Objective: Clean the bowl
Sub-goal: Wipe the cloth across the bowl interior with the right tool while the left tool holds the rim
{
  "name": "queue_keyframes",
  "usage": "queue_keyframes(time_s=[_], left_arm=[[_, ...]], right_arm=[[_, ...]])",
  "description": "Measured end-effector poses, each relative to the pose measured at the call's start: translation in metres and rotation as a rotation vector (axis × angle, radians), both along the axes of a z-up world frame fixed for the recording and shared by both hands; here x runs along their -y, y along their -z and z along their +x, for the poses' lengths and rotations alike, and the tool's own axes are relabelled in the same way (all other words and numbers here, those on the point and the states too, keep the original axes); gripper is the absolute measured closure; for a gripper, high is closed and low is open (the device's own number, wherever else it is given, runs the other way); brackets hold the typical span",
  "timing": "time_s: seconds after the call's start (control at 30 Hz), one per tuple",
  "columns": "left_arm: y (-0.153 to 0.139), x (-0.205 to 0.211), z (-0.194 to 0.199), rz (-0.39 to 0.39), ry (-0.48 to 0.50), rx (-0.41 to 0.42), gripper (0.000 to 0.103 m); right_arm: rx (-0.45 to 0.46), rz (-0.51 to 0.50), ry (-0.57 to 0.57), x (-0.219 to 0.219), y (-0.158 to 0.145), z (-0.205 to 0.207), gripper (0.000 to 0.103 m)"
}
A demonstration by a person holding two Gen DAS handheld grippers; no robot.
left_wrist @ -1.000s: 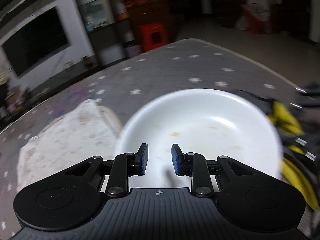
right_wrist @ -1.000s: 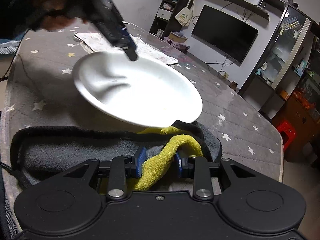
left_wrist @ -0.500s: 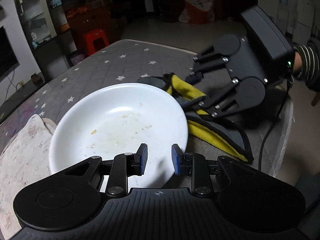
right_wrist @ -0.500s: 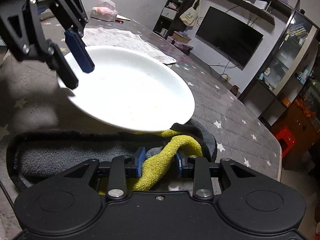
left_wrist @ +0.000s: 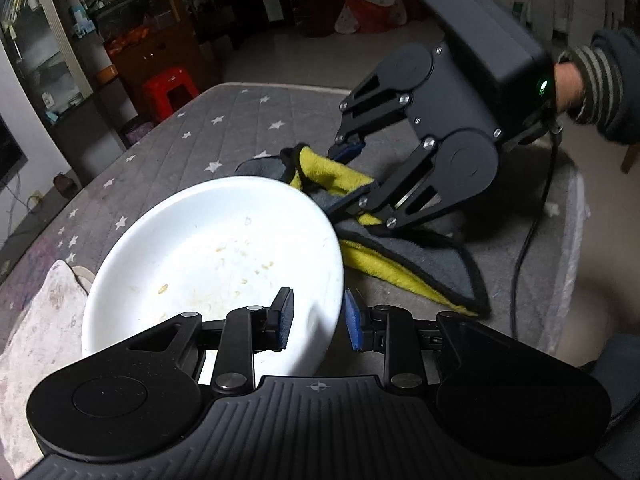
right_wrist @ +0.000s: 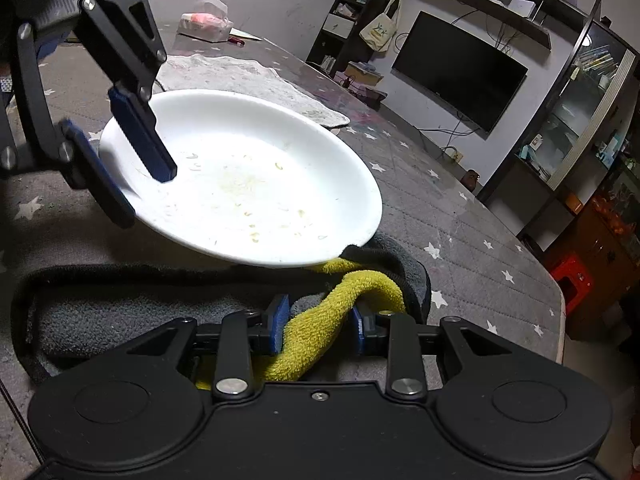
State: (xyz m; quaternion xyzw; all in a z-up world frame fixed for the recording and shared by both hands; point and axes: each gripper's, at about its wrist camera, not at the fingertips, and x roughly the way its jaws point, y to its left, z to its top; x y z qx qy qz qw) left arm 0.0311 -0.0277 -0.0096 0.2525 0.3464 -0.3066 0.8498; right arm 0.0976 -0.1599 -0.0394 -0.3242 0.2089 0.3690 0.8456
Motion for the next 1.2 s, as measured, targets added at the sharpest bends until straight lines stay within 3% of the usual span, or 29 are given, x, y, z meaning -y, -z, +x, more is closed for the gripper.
queue_keyframes(time_s=[0.13,0.77,1.2], left_arm=[[0.006,0.001,0.009,-0.012,-0.004,-0.037,0.084],[0.009,-0.023,0.003,-0.005,0.115,-0.088,0.083],[0.004,0.003,0.021,-0.019,0.037,-0.095,0.079]], right_arm=[[0.006,0.000,-0.005,0.000,0.000,-0.003,0.070],[0.050,-0.027,-0.043,-0.014,-0.003,0.042,0.070],[0.035,-0.047,-0.070,-0.012,-0.005,0.028,0.074]])
